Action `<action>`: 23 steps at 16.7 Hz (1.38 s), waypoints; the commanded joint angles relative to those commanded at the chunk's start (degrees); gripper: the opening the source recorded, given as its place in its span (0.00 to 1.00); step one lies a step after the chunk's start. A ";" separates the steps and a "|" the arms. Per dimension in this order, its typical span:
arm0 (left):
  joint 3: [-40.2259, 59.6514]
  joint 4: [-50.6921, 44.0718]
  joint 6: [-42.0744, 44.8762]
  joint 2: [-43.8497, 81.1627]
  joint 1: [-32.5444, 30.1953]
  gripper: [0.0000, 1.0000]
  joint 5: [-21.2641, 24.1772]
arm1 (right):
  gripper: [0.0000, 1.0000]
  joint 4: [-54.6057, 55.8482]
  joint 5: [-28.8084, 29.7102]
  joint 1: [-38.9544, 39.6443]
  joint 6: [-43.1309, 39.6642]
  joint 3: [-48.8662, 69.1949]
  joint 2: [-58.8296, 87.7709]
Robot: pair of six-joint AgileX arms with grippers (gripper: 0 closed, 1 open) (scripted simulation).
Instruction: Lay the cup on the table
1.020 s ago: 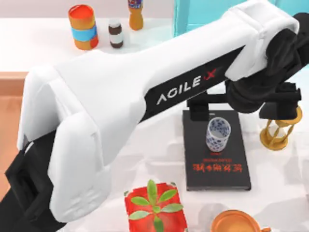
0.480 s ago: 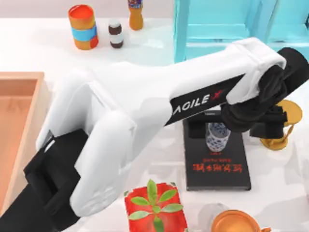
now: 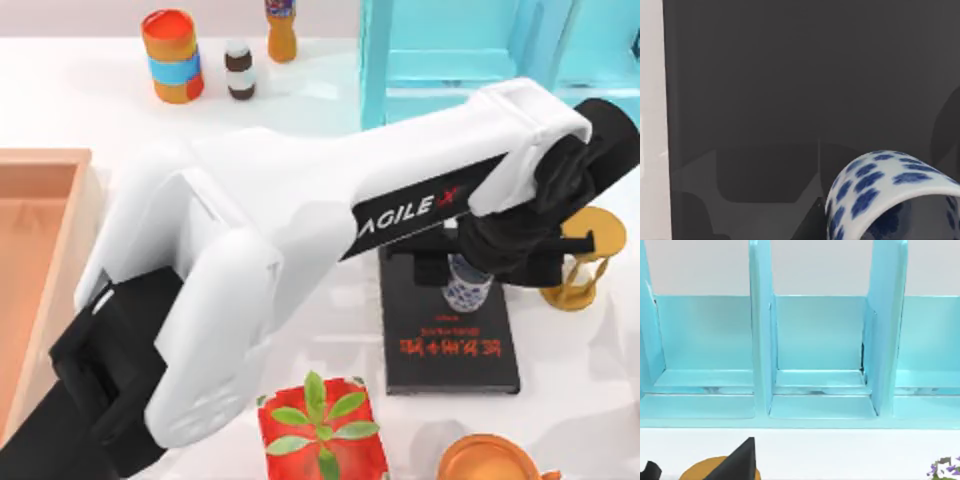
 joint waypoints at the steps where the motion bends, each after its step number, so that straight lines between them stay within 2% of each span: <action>1: 0.00 0.00 0.00 0.00 0.00 0.32 0.00 | 1.00 0.00 0.00 0.00 0.00 0.00 0.00; 5: 0.00 0.00 0.00 0.00 0.00 0.02 0.00 | 1.00 0.00 0.00 0.00 0.00 0.00 0.00; 6: 0.00 0.00 0.00 0.00 0.00 0.00 0.00 | 1.00 0.00 0.00 0.00 0.00 0.00 0.00; 16: -0.01 -0.81 0.54 -0.16 -0.37 0.00 -0.10 | 1.00 0.00 0.00 0.00 0.00 0.00 0.00; 23: 5.44 -11.58 3.33 -3.56 -4.46 0.00 2.25 | 1.00 0.00 0.00 0.00 0.00 0.00 0.00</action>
